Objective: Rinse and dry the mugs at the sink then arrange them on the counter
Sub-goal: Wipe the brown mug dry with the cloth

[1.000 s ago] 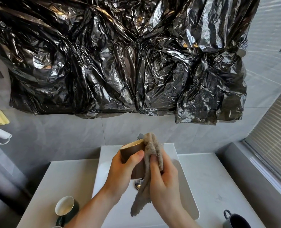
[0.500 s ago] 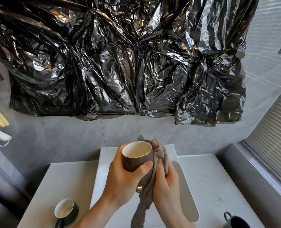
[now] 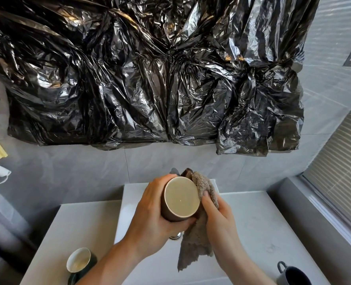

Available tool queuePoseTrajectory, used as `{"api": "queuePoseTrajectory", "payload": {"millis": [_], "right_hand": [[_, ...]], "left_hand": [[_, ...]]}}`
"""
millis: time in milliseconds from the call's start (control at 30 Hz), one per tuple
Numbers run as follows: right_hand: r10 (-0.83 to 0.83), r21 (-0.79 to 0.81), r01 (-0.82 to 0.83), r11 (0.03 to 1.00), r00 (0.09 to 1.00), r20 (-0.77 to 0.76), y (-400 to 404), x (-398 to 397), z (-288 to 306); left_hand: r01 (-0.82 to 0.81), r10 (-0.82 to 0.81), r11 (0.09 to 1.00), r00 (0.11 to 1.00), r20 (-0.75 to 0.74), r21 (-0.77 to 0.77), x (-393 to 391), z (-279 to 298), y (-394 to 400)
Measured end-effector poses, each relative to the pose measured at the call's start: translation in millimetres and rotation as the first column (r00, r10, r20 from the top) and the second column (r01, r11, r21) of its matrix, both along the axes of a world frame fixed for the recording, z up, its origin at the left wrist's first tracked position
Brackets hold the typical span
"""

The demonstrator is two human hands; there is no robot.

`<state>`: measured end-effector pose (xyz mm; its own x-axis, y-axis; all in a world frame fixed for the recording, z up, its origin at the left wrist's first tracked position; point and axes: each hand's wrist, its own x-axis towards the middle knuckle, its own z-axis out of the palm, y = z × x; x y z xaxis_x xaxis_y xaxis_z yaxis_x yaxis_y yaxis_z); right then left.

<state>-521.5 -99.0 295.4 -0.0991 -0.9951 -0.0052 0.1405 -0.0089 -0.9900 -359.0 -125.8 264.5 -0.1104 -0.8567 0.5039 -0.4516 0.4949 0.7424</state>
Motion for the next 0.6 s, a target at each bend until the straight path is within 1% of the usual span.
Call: {"api": "queuePoseTrajectory", "payload": {"millis": [100, 167, 267, 367, 533, 600], "right_hand": [[0.055, 0.005, -0.056, 0.998, 0.998, 0.027, 6, -1, 5], [0.036, -0.022, -0.035, 0.999, 0.999, 0.009, 11, -3, 6], [-0.009, -0.090, -0.001, 0.996, 0.994, -0.113, 12, -4, -1], [-0.029, -0.138, -0.007, 0.990, 0.965, -0.261, 8, -8, -7], [-0.080, -0.193, 0.011, 0.981, 0.932, -0.355, 1, -15, -9], [-0.108, -0.220, 0.019, 0.975, 0.910, -0.400, 0, -16, -7]], "left_hand": [[0.009, -0.009, 1.000, 1.000, -0.016, -0.016, 2, 0, 1], [0.006, -0.006, 1.000, 1.000, -0.025, -0.006, 3, -2, 1], [0.001, -0.001, 1.000, 1.000, -0.001, -0.010, 5, -5, 1], [0.008, -0.008, 1.000, 1.000, 0.018, -0.006, 5, -8, 0], [0.009, -0.009, 1.000, 1.000, -0.002, 0.019, 2, -8, -1], [0.018, -0.019, 1.000, 1.000, 0.022, 0.012, 1, -8, -1]]}}
